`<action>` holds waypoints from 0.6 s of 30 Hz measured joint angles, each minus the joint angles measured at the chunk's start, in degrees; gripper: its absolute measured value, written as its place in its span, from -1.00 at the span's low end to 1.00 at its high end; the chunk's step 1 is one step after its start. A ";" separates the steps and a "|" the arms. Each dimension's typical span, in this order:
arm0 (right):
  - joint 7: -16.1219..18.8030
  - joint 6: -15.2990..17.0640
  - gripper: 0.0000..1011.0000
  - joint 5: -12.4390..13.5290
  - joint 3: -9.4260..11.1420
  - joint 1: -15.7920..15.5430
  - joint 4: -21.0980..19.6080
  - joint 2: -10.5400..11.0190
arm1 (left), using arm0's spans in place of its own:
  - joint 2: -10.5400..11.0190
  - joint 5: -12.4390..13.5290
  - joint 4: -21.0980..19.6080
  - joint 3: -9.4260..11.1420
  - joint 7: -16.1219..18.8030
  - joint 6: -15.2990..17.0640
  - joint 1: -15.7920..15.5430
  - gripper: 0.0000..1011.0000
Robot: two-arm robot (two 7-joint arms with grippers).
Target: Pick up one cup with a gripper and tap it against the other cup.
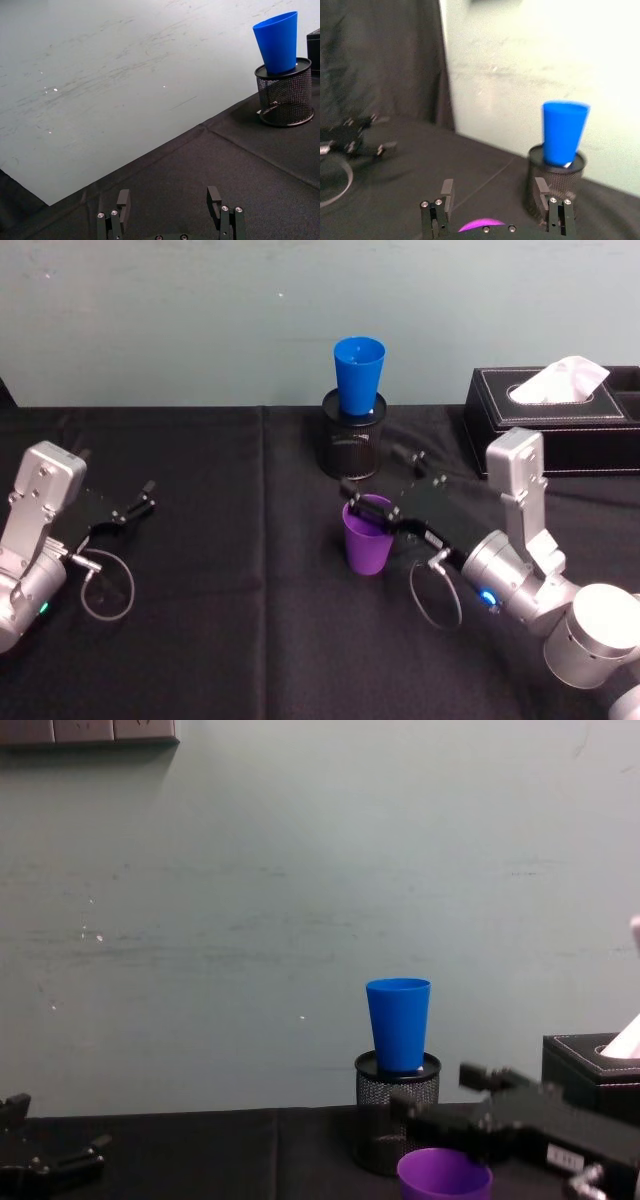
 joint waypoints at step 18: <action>-21.57 5.21 0.98 -10.80 6.14 -2.36 -0.62 -5.47 | 0.00 0.00 0.00 0.00 0.00 0.00 0.00 0.98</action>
